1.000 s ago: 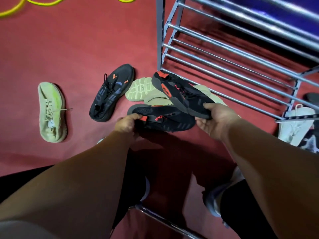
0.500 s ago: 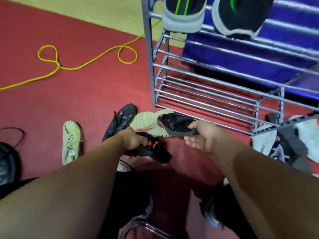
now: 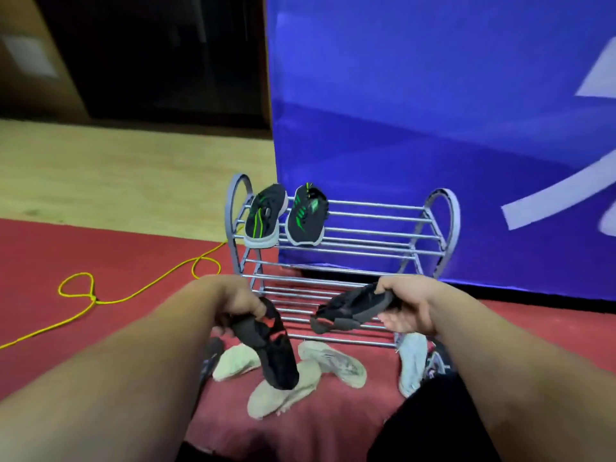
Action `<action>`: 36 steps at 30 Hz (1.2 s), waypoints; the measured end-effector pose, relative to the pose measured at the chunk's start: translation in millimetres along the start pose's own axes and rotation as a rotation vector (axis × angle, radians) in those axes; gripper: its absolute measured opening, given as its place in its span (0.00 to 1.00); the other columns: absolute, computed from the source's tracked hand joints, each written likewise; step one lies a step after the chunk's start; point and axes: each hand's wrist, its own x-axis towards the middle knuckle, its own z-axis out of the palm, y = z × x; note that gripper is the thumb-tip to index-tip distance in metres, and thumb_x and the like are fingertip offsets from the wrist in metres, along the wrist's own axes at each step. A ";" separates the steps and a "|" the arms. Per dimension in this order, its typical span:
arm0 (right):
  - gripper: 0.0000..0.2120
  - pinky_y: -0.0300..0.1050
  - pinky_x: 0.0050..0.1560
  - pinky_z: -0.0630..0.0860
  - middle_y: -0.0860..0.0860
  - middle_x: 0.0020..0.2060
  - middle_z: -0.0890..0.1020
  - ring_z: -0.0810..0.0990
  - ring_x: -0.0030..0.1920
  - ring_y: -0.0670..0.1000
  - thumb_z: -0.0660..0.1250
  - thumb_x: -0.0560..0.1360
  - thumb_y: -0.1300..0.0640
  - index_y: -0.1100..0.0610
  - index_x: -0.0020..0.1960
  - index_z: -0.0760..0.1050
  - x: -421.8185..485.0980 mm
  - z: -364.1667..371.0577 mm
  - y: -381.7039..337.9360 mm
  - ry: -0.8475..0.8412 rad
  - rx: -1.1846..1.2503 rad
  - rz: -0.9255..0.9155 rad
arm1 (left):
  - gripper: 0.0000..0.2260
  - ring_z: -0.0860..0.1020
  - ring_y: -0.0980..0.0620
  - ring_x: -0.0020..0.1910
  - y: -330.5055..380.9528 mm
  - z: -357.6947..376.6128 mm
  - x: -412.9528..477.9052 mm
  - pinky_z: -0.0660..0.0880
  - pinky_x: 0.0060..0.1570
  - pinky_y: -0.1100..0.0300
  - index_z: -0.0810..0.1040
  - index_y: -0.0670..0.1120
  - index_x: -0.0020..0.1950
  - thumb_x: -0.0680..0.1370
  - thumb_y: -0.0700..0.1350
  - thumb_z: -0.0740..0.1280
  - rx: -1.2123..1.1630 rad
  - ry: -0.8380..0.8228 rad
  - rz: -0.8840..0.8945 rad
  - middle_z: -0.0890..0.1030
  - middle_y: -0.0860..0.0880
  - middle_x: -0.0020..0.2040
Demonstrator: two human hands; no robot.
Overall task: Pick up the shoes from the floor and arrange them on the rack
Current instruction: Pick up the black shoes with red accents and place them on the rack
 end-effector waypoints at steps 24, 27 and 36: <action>0.06 0.40 0.29 0.76 0.50 0.19 0.73 0.76 0.27 0.52 0.66 0.73 0.54 0.56 0.41 0.72 -88.5 -168.9 -70.4 0.252 0.462 -0.466 | 0.14 0.85 0.45 0.41 184.7 -83.6 -113.3 0.83 0.34 0.54 0.78 0.41 0.59 0.76 0.45 0.72 -0.741 0.470 0.438 0.84 0.41 0.49; 0.06 0.41 0.29 0.77 0.51 0.21 0.75 0.77 0.28 0.52 0.66 0.73 0.54 0.57 0.43 0.74 -76.2 -173.7 -82.7 0.270 0.578 -0.495 | 0.10 0.84 0.49 0.39 200.1 -82.8 -92.7 0.84 0.36 0.54 0.79 0.44 0.57 0.77 0.45 0.69 -0.879 0.474 0.464 0.83 0.45 0.47; 0.08 0.46 0.36 0.81 0.58 0.40 0.83 0.83 0.35 0.54 0.67 0.77 0.56 0.60 0.52 0.78 -8.7 -160.4 -88.8 0.234 0.852 -0.506 | 0.06 0.84 0.47 0.51 239.0 -23.0 3.5 0.82 0.47 0.49 0.78 0.43 0.55 0.79 0.41 0.69 -1.503 0.292 0.443 0.84 0.44 0.54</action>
